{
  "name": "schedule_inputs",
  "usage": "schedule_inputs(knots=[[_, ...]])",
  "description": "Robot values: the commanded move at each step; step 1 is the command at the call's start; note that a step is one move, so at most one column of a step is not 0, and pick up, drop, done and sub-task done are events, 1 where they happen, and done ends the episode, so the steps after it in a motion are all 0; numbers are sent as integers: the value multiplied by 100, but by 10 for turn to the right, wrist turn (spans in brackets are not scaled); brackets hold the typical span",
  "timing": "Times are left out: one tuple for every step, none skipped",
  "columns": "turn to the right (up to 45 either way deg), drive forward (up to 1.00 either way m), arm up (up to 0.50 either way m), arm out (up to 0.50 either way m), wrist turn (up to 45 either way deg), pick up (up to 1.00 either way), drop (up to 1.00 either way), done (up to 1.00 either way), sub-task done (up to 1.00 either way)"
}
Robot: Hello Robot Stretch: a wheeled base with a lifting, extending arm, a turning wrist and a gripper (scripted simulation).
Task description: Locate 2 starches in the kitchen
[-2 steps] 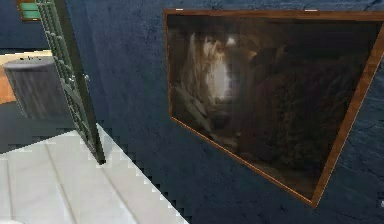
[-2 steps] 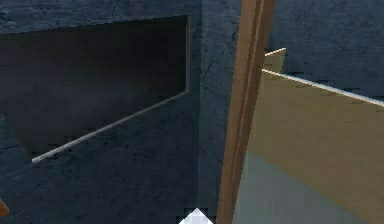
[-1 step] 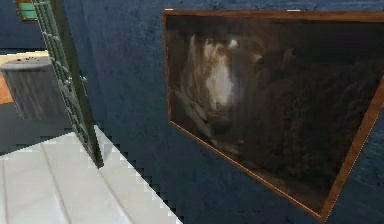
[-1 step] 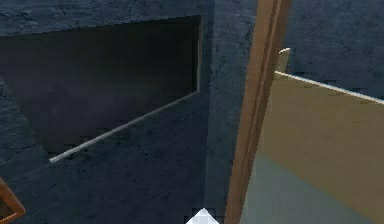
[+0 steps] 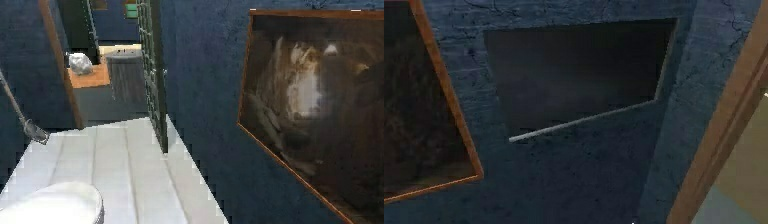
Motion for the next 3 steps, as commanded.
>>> schedule_inputs(knots=[[0, 45, 0, 0, 0, 0, 0, 0, 0], [-180, 0, 0, 0, 0, 0, 0, 0, 0], [0, 75, 0, 0, 0, 0, 0, 0, 0]])
